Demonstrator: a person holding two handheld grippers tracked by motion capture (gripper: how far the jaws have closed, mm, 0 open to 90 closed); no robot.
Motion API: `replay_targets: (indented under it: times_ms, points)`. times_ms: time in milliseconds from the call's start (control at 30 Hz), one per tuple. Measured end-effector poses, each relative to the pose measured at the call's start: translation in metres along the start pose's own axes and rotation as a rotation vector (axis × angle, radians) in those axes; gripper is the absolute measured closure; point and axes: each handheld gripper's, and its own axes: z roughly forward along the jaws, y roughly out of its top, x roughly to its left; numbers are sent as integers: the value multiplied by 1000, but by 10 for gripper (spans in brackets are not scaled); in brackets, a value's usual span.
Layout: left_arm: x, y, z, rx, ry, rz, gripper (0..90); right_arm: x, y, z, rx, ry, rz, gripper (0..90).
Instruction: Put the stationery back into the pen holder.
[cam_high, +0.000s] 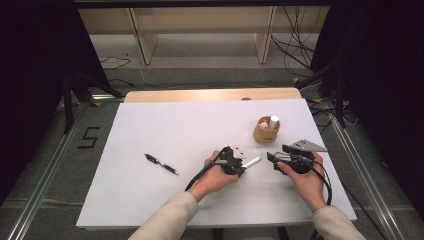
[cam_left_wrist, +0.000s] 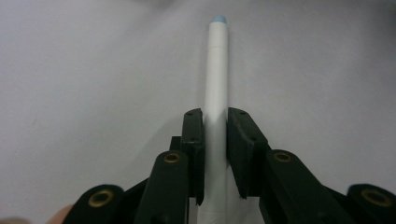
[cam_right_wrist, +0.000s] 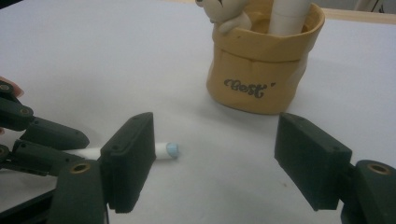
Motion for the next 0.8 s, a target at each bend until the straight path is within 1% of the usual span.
replay_targets:
  times_ms: [100,233,333,433,500,567,733,800]
  points:
    - [-2,1,0,9,14,8,782,0,0,0,4,0,-1,295]
    - [-4,1,0,3,30,0,786,0,-1,0,4,1,-1,298]
    - [-6,0,0,2,44,8,788,1,-1,1,4,5,1,301]
    - [-7,0,0,-6,52,-14,790,1,-1,1,4,6,2,302]
    - [-7,0,0,-9,51,-27,790,1,-1,1,4,6,1,303]
    - [-7,-1,-1,-9,51,-29,791,1,-1,1,4,6,1,303]
    - [-7,-1,-1,-14,53,-48,791,1,-1,1,6,6,0,306]
    - [-7,-2,-1,-18,51,-49,791,1,-1,1,5,6,2,307]
